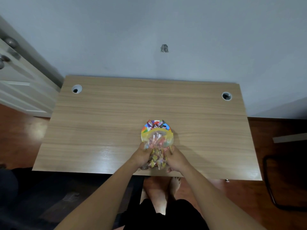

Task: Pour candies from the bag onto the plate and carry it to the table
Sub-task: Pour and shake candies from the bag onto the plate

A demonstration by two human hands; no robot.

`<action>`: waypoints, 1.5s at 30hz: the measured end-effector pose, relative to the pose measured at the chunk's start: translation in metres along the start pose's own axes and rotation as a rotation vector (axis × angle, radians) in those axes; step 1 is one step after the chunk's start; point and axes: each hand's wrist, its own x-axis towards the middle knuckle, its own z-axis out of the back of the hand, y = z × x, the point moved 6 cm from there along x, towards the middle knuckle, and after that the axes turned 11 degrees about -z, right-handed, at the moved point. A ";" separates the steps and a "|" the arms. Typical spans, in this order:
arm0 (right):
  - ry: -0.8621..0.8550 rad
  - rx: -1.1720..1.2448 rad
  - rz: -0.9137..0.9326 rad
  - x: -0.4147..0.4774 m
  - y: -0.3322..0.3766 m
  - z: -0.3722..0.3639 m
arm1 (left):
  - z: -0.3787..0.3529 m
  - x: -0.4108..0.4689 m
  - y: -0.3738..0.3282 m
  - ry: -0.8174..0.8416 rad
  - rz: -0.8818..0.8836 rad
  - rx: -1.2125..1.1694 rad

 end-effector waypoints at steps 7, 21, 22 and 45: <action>0.009 0.012 0.017 -0.003 -0.005 -0.001 | -0.004 -0.006 0.001 -0.033 -0.037 -0.053; -0.061 -0.067 0.104 -0.019 -0.004 0.003 | -0.008 -0.024 -0.002 -0.057 -0.120 -0.091; -0.065 -0.073 0.108 -0.021 -0.004 0.003 | -0.009 -0.026 -0.002 -0.041 -0.104 -0.093; -0.047 -0.021 0.078 -0.025 -0.011 0.010 | -0.012 -0.012 0.014 -0.141 0.044 -0.347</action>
